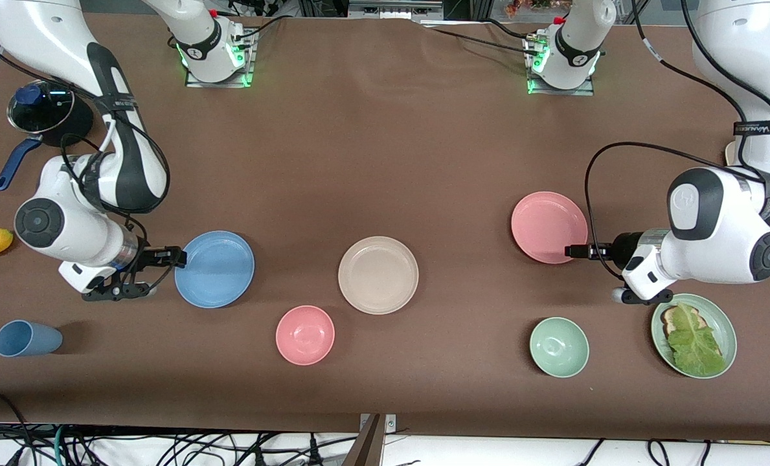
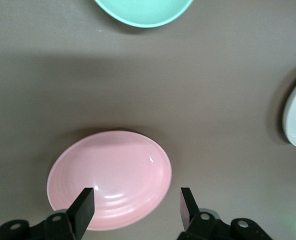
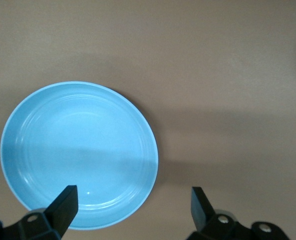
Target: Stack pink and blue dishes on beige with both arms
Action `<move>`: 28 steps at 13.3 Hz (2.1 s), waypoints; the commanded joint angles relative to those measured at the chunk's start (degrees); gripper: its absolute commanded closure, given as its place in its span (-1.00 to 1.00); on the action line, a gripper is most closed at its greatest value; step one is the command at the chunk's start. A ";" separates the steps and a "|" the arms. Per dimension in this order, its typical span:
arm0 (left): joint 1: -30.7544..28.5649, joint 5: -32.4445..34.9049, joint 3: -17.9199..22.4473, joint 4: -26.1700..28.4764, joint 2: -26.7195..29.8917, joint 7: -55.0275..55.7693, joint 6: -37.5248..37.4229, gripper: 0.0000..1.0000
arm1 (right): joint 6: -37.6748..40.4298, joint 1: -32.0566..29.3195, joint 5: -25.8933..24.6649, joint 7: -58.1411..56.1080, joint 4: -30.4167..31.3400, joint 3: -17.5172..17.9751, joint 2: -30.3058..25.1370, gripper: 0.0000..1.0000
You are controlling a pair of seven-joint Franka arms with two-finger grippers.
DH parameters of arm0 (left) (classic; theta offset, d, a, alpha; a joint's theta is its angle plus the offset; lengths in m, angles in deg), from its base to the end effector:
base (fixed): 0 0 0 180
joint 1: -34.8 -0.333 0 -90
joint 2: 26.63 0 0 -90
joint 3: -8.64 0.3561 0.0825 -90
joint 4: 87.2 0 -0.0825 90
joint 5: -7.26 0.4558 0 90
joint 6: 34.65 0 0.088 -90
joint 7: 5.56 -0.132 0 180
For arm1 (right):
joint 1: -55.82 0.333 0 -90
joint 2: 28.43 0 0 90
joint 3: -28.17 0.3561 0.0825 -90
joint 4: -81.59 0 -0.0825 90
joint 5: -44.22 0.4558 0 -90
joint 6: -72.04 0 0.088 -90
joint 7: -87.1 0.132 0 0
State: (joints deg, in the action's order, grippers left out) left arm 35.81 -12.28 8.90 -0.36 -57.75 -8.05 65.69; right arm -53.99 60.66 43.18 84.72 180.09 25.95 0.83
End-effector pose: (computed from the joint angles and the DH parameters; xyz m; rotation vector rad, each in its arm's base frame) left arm 0.7423 -0.0483 0.3077 2.7842 0.0798 -0.4239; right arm 0.7401 0.0351 0.2551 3.1036 0.1597 -0.0463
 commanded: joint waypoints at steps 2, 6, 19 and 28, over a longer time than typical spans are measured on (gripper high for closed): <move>1.27 5.38 0.09 -3.87 0.27 2.13 -4.18 -0.59 | -7.81 -0.61 2.00 -0.96 6.61 0.29 -1.05 -0.99; 3.29 5.65 0.00 -4.83 1.68 6.17 -5.58 -0.61 | -9.49 -2.28 3.49 -4.37 7.06 0.29 0.19 -0.99; 6.99 10.22 0.00 -7.91 5.80 11.45 -10.60 -0.98 | -9.23 -3.17 9.48 -9.49 7.06 0.20 1.42 -0.98; 6.81 13.82 0.35 -7.65 11.70 11.37 -13.23 -1.00 | -9.05 -2.55 9.48 -9.40 6.98 0.20 1.59 -0.97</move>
State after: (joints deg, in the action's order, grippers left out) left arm 42.50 -0.71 9.31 -8.26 -46.98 2.83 53.12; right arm -62.78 57.88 51.45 75.79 186.69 25.98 2.69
